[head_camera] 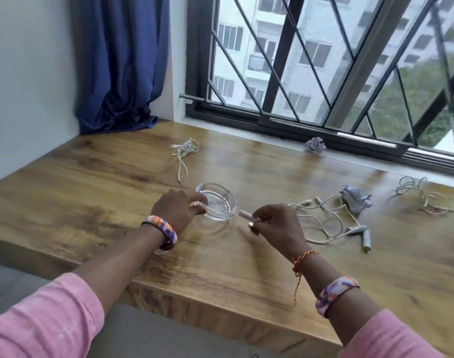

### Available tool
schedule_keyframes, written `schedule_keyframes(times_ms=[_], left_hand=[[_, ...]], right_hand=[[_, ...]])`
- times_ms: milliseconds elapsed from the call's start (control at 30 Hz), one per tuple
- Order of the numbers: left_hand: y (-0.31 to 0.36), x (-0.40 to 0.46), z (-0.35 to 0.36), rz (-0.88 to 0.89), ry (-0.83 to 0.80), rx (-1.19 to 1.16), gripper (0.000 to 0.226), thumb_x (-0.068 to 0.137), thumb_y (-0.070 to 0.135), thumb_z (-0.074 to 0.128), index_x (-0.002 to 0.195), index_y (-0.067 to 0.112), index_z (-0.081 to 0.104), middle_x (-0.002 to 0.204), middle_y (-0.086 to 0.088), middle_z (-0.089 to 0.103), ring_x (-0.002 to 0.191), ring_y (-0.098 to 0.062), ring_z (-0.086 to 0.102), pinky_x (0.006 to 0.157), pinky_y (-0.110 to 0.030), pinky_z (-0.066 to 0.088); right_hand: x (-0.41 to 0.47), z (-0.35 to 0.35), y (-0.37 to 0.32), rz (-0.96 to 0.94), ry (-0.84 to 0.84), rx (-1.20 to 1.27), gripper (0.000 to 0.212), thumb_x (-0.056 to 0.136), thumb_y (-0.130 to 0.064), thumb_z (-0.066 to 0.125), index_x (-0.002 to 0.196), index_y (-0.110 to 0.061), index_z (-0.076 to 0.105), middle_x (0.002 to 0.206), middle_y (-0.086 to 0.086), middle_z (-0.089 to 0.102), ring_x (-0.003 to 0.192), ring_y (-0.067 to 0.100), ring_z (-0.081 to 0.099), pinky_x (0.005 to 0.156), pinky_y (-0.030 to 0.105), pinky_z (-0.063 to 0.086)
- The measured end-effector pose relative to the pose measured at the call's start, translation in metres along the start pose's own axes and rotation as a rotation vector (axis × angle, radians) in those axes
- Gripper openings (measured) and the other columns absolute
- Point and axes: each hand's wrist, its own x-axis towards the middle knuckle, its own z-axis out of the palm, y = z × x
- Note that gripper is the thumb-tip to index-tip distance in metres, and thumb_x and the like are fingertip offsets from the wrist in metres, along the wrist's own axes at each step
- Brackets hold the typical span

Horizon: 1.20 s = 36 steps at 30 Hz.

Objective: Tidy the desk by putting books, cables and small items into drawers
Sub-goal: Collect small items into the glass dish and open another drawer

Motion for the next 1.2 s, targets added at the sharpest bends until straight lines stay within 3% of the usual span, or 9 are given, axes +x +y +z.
schedule_keyframes(times_ms=[233,400,533,667,833,1067,1200], left_hand=[[-0.009,0.007,0.007,0.004,-0.106,0.024,0.016,0.078,0.03,0.071,0.094,0.029,0.071,0.102,0.0,0.069,0.102,-0.023,0.06,0.088,-0.03,0.044],[-0.012,0.005,0.008,-0.034,-0.197,0.104,0.023,0.078,0.034,0.07,0.1,0.031,0.069,0.101,-0.001,0.069,0.1,-0.022,0.06,0.084,-0.029,0.047],[-0.014,0.006,0.008,-0.051,-0.189,0.131,0.045,0.076,0.035,0.072,0.117,0.026,0.056,0.109,-0.004,0.066,0.105,-0.025,0.059,0.086,-0.035,0.049],[-0.015,0.007,0.008,-0.064,-0.212,0.141,0.06,0.076,0.033,0.07,0.129,0.022,0.044,0.116,-0.008,0.064,0.109,-0.027,0.059,0.087,-0.038,0.049],[-0.017,0.008,0.004,-0.075,-0.247,0.199,0.058,0.077,0.031,0.069,0.129,0.023,0.044,0.114,-0.003,0.064,0.107,-0.026,0.057,0.087,-0.038,0.049],[0.008,0.012,-0.008,-0.037,-0.115,0.364,0.04,0.081,0.033,0.062,0.119,0.023,0.053,0.118,-0.002,0.061,0.108,-0.027,0.058,0.08,-0.034,0.048],[0.036,0.017,-0.01,0.01,-0.107,0.383,0.037,0.082,0.035,0.063,0.117,0.026,0.055,0.118,-0.002,0.062,0.109,-0.026,0.057,0.078,-0.031,0.044]], right_hand=[[0.017,0.001,-0.01,0.175,0.063,0.218,0.015,0.064,-0.005,0.076,0.073,-0.015,0.07,0.069,0.001,0.068,0.066,0.013,0.064,0.068,0.028,0.054],[0.023,0.018,-0.029,0.158,-0.094,0.22,0.014,0.063,-0.003,0.079,0.075,-0.009,0.072,0.066,0.003,0.067,0.046,-0.004,0.055,0.048,0.012,0.045],[0.028,0.037,-0.04,0.115,-0.161,0.149,0.014,0.06,-0.009,0.081,0.072,-0.013,0.074,0.071,0.003,0.072,0.07,0.011,0.067,0.072,0.031,0.056],[0.033,0.049,-0.048,0.103,-0.186,0.101,0.014,0.062,-0.015,0.082,0.074,-0.014,0.075,0.077,0.005,0.073,0.076,0.014,0.068,0.073,0.029,0.055],[0.035,0.05,-0.052,0.113,-0.221,0.041,0.012,0.067,-0.02,0.08,0.077,-0.016,0.076,0.079,0.004,0.074,0.073,0.009,0.064,0.069,0.023,0.049],[0.038,0.051,-0.054,0.047,-0.265,-0.076,0.01,0.074,-0.017,0.069,0.081,-0.015,0.075,0.087,0.008,0.072,0.085,0.024,0.066,0.071,0.029,0.051],[0.033,0.037,-0.043,0.032,-0.227,-0.007,0.012,0.075,-0.013,0.065,0.082,-0.015,0.075,0.087,0.006,0.073,0.084,0.019,0.066,0.073,0.03,0.052]])
